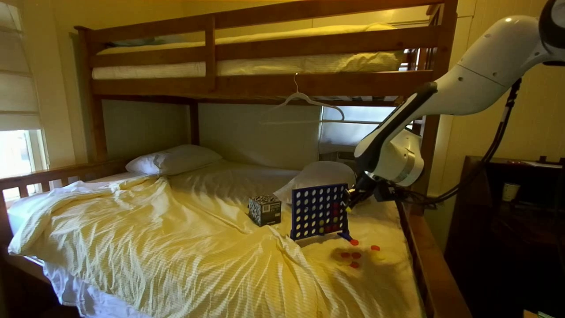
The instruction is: Put one yellow chip in the blue gameboard.
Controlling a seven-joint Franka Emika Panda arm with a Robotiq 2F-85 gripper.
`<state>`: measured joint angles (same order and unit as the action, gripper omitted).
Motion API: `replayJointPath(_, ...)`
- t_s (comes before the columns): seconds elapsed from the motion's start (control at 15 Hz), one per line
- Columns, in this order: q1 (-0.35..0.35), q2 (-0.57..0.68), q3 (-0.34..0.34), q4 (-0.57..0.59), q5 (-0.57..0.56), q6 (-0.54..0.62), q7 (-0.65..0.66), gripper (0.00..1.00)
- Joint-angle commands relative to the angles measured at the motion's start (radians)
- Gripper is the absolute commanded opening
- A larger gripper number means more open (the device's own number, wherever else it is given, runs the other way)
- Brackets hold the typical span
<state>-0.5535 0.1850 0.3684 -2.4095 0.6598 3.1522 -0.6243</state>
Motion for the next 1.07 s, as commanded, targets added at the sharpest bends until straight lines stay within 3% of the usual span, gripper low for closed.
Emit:
replayJointPath(0.0, -0.138, -0.057, 0.227, 0.006, 0.212, 0.109, -0.136, 0.10)
replayJointPath(0.2, -0.232, -0.058, 0.374, 0.042, 0.263, 0.183, -0.138, 0.10)
replayJointPath(0.47, -0.359, -0.023, 0.526, 0.052, 0.193, 0.307, -0.043, 0.10)
replayJointPath(1.0, -0.621, 0.117, 0.711, -0.011, -0.042, 0.489, 0.155, 0.10)
